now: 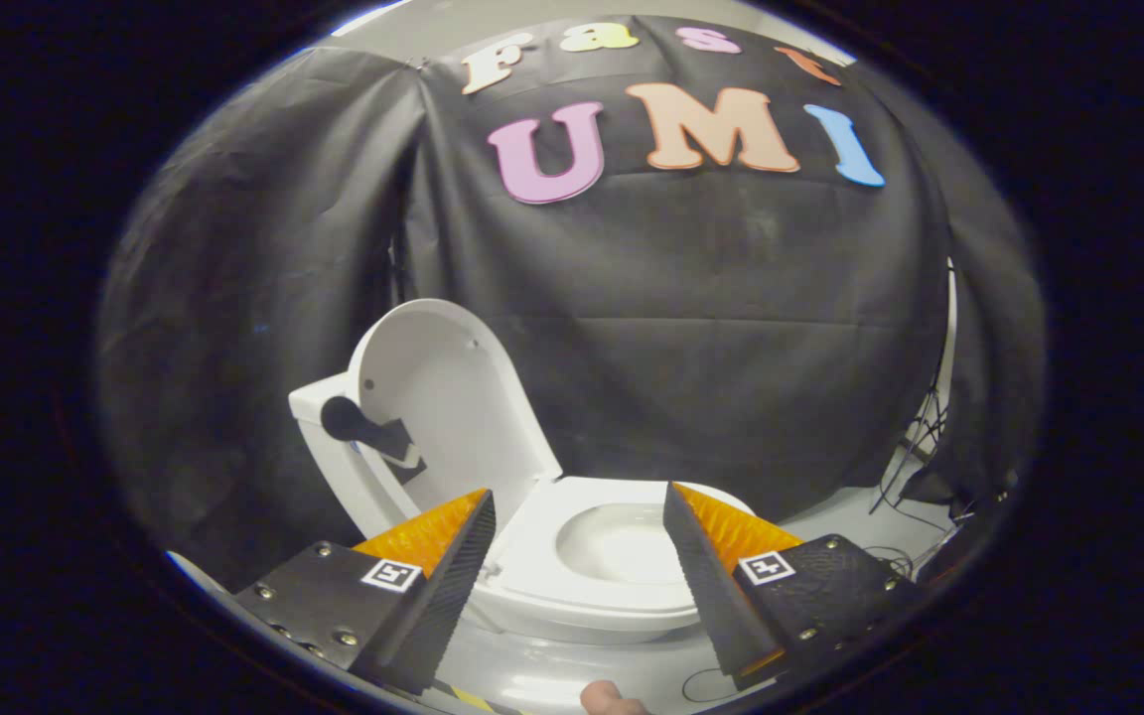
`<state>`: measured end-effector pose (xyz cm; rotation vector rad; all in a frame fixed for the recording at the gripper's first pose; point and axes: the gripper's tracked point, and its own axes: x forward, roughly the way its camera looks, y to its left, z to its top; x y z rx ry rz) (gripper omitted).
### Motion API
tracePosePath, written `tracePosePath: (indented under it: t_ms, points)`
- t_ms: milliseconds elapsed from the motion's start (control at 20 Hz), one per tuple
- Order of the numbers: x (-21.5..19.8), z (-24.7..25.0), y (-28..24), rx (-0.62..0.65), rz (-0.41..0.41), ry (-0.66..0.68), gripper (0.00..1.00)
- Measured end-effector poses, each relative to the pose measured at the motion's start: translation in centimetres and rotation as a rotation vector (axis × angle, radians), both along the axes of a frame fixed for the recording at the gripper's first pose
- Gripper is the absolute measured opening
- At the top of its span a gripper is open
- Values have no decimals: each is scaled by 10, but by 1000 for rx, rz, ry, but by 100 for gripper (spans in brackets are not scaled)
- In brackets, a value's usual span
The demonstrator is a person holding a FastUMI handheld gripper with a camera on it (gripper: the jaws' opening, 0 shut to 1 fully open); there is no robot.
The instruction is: Open the toilet lid.
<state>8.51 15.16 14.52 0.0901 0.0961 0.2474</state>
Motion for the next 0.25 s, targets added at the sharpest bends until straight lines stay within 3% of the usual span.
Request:
tracePosePath:
  t_ms: [250]
  points:
    - [5,-7,-48,77,-66,45,100]
